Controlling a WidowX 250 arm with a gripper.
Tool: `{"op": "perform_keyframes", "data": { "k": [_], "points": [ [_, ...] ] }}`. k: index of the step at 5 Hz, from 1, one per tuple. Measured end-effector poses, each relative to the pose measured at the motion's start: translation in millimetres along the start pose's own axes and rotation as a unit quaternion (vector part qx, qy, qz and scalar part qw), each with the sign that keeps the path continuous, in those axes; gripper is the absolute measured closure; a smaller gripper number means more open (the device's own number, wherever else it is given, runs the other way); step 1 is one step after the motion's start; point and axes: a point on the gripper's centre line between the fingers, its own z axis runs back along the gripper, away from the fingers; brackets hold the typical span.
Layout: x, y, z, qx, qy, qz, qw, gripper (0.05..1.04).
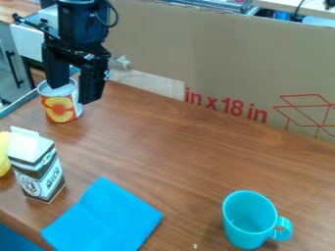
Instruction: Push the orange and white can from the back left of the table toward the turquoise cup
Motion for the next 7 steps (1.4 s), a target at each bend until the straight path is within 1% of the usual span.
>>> {"op": "perform_keyframes", "data": {
  "k": [1,2,3,4,5,6,7],
  "points": [
    [0,-1,-8,-0.006,0.014,-0.003,0.9999,0.081],
    [0,24,-5,-0.010,-0.013,-0.028,0.9995,0.081],
    [-1,56,9,0.022,-0.029,-0.008,0.9993,0.081],
    [0,91,7,0.046,-0.019,0.027,0.9984,0.081],
    [17,132,-7,0.053,0.005,0.052,0.9972,0.081],
    [29,178,-20,0.047,0.014,0.077,0.9958,0.081],
    [28,201,-23,0.046,0.018,0.097,0.9941,0.081]
  ]
}}
